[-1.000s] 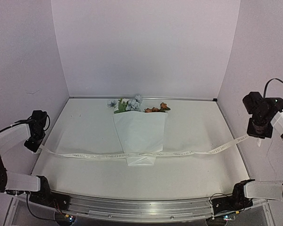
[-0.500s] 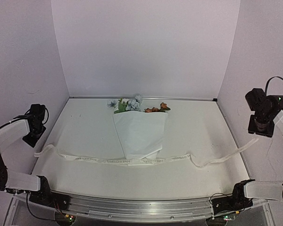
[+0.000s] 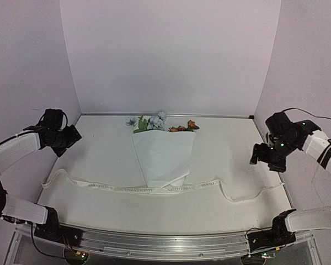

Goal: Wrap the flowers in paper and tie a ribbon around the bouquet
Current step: Place the ribbon at the center of the board, then pick up the folded bouquet from the center of the board.

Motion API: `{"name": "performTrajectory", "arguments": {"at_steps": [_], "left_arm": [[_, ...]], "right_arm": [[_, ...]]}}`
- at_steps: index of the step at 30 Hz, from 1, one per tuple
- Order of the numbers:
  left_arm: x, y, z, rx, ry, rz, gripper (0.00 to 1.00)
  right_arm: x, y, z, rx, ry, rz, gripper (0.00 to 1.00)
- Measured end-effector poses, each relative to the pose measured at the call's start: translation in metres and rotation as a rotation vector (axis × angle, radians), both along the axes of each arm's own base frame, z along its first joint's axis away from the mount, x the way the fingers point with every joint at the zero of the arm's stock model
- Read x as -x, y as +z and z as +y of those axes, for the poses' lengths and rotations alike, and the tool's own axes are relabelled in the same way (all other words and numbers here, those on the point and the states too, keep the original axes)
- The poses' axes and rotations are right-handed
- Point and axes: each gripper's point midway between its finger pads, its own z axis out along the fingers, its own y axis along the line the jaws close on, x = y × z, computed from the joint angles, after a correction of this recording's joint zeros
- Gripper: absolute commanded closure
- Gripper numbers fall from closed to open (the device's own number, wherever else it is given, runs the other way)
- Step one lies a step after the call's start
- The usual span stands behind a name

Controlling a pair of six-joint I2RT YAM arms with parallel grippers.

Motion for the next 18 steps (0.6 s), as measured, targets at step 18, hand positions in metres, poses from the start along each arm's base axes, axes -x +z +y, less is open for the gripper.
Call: {"name": "performTrajectory", "arguments": {"at_steps": [18], "left_arm": [[-0.017, -0.069, -0.219, 0.432, -0.663, 0.101, 0.19]], "right_arm": [[-0.107, -0.071, 0.247, -0.382, 0.386, 0.057, 0.11]]}}
